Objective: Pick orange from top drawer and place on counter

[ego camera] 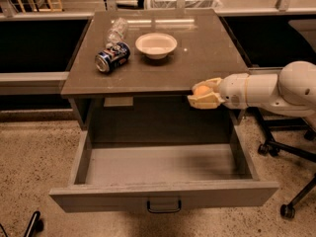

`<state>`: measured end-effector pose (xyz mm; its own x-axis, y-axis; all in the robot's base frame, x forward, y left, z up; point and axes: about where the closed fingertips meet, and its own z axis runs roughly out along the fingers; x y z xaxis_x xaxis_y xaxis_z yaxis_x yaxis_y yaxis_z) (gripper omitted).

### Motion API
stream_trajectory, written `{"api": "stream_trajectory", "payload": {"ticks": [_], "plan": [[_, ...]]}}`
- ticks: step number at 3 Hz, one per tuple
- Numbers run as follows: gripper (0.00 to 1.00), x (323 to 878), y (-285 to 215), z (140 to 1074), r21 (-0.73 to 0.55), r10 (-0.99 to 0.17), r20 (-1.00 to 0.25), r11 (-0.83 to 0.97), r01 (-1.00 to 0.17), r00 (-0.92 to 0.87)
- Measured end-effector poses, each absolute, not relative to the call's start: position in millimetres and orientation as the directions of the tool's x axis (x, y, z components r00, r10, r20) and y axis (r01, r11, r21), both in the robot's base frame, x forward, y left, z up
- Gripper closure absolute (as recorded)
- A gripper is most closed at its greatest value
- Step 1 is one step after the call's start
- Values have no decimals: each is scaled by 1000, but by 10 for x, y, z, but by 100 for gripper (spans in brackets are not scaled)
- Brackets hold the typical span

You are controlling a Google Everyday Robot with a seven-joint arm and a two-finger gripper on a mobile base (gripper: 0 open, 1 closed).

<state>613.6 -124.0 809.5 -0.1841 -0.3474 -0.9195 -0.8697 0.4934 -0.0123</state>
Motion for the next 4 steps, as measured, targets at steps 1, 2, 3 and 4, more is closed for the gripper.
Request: {"api": "stream_trajectory", "payload": {"ticks": [1,2,3,4], "plan": [[100,6133,-1284,8110,-8,-317,-932,501,-865,-175],[100,6132,-1271,8110,-21,-329,-930,499,-867,-166],[100,6126,-1202,8111,-96,-389,-914,482,-871,-114],[100,6090,-1175,8240,-214,-421,-907,460,-862,1]]}}
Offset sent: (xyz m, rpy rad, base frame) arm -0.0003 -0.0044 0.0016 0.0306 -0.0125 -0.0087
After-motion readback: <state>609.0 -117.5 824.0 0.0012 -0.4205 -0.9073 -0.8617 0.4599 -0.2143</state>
